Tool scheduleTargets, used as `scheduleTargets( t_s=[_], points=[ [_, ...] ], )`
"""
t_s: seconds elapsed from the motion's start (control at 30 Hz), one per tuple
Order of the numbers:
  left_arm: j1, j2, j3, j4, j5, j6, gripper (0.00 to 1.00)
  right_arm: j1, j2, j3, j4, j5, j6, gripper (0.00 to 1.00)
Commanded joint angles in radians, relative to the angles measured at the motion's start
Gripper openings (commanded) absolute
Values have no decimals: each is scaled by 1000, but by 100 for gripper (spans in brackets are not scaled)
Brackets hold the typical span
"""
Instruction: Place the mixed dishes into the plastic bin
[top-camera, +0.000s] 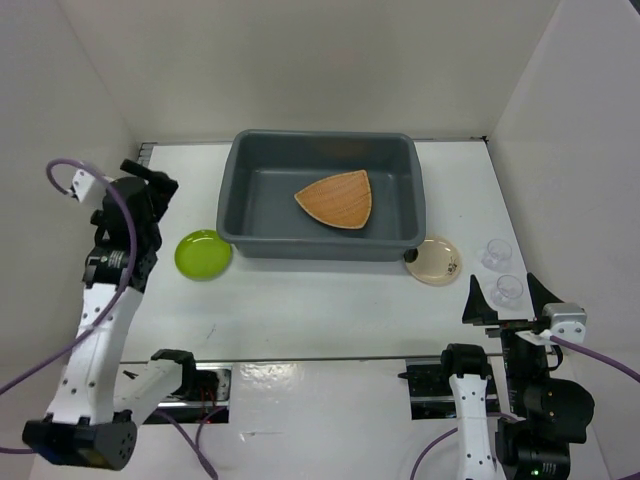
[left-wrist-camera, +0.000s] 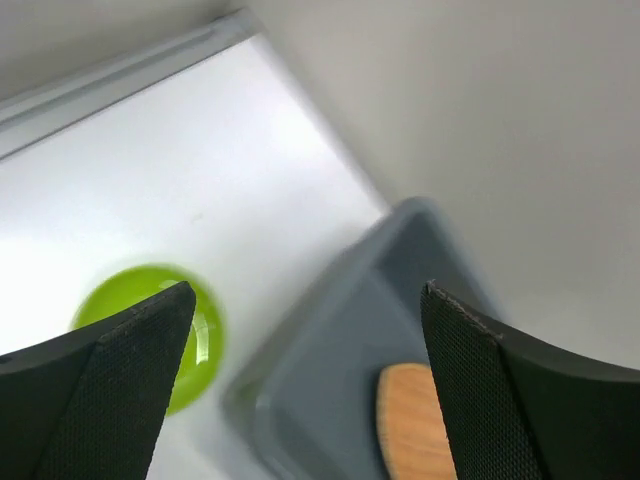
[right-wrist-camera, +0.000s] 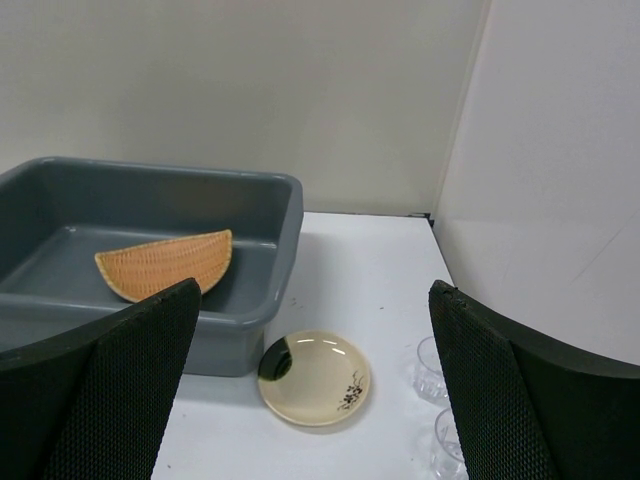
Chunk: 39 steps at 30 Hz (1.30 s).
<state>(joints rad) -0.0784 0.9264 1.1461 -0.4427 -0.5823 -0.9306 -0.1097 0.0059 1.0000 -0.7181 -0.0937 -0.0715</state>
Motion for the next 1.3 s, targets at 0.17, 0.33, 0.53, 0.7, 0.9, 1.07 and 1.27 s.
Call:
scheduleTargets(
  t_s=[0.17, 0.33, 0.53, 0.7, 0.9, 1.07, 1.27],
  points=[
    [377, 95, -367, 27, 399, -286, 99, -25, -76, 2, 32, -3, 2, 99],
    [489, 176, -454, 108, 536, -297, 99, -25, -76, 2, 32, -12, 2, 99],
    [578, 447, -506, 280, 832, -218, 99, -35, -76, 2, 32, -12, 2, 99],
    [598, 591, -496, 327, 924, -151, 99, -35, -76, 2, 32, -12, 2, 99],
    [598, 660, -545, 449, 975, -94, 99, -35, -76, 2, 32, -12, 2, 99],
    [608, 753, -545, 478, 1024, -65, 99, -35, -76, 2, 32, -12, 2, 99],
    [608, 732, -554, 487, 1024, -47, 88, -44, -76, 2, 32, -12, 2, 99]
  ],
)
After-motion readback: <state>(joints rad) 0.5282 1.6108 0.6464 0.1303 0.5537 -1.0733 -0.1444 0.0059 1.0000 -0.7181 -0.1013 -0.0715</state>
